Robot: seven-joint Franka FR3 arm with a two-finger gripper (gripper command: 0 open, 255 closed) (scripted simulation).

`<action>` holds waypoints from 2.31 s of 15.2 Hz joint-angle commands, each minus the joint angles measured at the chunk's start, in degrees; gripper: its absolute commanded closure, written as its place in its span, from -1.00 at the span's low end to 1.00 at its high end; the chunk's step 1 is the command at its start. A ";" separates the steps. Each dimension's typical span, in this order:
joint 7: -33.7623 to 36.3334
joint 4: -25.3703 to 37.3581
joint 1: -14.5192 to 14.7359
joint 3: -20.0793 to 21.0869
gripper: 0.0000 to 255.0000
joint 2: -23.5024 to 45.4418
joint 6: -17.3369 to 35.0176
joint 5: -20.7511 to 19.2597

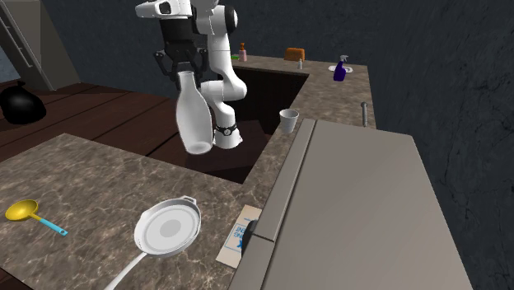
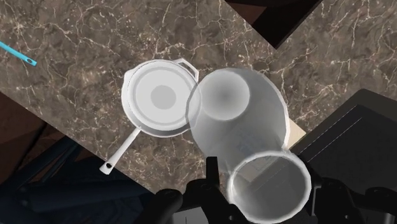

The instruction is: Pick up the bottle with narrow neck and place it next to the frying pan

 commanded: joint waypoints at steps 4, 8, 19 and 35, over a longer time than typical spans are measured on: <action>-0.05 -5.40 -0.10 0.03 1.00 -1.47 4.01 -0.24; -0.05 -9.48 -0.16 0.05 1.00 -2.40 7.17 -0.39; -0.19 -19.44 -0.34 -0.02 1.00 -3.87 15.67 -0.65; -0.72 -31.23 -0.49 -0.44 1.00 -3.27 28.04 -0.62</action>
